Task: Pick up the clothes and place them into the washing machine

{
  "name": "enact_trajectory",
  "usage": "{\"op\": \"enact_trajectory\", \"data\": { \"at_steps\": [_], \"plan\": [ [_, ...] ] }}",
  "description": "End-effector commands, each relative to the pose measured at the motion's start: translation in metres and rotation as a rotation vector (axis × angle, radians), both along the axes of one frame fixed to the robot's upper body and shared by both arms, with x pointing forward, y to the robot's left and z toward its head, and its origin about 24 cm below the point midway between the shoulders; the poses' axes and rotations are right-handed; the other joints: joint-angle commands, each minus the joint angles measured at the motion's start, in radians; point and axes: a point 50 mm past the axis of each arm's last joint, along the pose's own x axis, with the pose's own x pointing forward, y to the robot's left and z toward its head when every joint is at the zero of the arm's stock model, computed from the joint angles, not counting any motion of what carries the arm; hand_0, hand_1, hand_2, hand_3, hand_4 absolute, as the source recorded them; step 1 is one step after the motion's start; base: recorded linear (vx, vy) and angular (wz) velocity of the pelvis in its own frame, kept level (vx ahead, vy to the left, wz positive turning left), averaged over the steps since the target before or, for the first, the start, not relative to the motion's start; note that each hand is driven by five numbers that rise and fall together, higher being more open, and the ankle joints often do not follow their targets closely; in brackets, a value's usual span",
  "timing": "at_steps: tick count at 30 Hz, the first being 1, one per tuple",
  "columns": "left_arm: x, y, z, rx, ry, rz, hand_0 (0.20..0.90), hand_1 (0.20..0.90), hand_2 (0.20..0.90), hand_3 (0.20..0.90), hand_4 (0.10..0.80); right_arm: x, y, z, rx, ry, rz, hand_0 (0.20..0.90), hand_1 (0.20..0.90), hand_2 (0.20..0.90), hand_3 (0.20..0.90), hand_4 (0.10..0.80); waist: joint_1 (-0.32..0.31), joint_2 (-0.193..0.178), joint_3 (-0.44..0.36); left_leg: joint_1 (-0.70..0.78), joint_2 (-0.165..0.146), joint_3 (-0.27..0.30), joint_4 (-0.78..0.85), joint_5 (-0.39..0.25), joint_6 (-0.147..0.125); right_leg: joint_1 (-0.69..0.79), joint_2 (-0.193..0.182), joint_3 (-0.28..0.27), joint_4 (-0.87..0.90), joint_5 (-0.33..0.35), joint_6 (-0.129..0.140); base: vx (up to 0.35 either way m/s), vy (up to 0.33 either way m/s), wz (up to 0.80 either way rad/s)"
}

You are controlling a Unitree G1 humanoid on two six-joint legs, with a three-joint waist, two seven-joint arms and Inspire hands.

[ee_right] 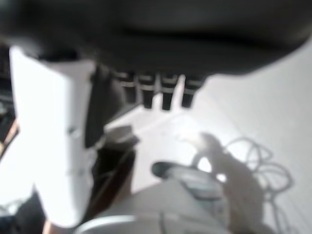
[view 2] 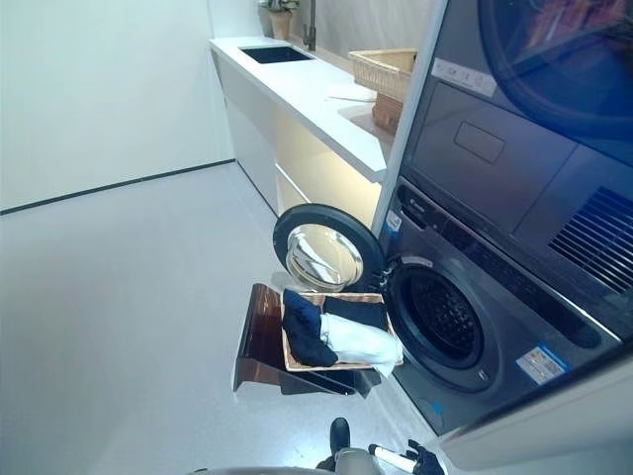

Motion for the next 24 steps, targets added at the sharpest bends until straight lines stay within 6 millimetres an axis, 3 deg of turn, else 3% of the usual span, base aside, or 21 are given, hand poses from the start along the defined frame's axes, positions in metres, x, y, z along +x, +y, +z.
{"op": "enact_trajectory", "data": {
  "at_steps": [1,6,11,13,18,24],
  "plan": [
    [0.017,-0.002,0.001,0.004,-0.070,0.015,0.900,0.900,0.900,0.900,0.800,0.004,-0.015,0.004,-0.060,-0.011,0.001,0.900,0.900,0.900,0.900,0.800,-0.016,0.011,0.008,-0.030,-0.058,0.009,0.010,-0.014,-0.065,-0.021,-0.003,0.052,-0.081,0.123,0.038,0.110,-0.055,0.12],
    [0.004,-0.005,0.000,-0.007,-0.029,0.048,0.900,0.900,0.900,0.900,0.800,0.001,-0.014,0.003,-0.056,-0.005,0.011,0.900,0.900,0.900,0.900,0.800,-0.012,0.009,0.003,-0.008,-0.047,-0.013,0.030,-0.044,-0.072,-0.038,-0.005,0.060,-0.022,0.105,0.034,0.213,-0.114,0.18],
    [0.001,-0.008,-0.001,-0.019,-0.024,0.064,0.900,0.900,0.900,0.900,0.800,0.004,-0.017,0.005,-0.061,-0.019,0.030,0.900,0.900,0.900,0.900,0.800,-0.021,0.017,-0.025,0.032,-0.007,-0.040,0.035,-0.060,-0.098,-0.037,0.018,0.025,0.036,0.055,0.013,0.220,-0.152,0.27],
    [0.006,-0.009,-0.001,-0.016,-0.042,0.067,0.900,0.900,0.900,0.900,0.800,0.010,-0.021,0.007,-0.075,-0.047,0.026,0.900,0.900,0.900,0.900,0.800,-0.026,0.025,-0.036,0.019,0.018,-0.043,0.057,-0.038,-0.117,-0.031,0.032,0.007,0.035,0.039,0.001,0.208,-0.177,0.30],
    [0.020,-0.015,-0.001,-0.024,-0.090,0.054,0.900,0.900,0.900,0.900,0.800,0.014,-0.024,0.009,-0.082,-0.061,0.022,0.900,0.900,0.900,0.900,0.800,-0.025,0.033,-0.046,0.012,0.043,-0.046,0.086,-0.011,-0.141,-0.012,0.057,-0.009,0.032,0.010,-0.017,0.156,-0.139,0.13],
    [0.038,-0.021,0.000,-0.040,-0.144,0.044,0.900,0.900,0.900,0.900,0.800,-0.001,-0.027,0.007,-0.082,-0.017,-0.003,0.900,0.900,0.900,0.900,0.800,-0.029,0.034,-0.057,-0.015,0.073,-0.040,0.208,0.080,-0.182,0.032,0.106,-0.001,0.029,-0.042,-0.063,0.182,-0.167,-0.01]
  ]
}}
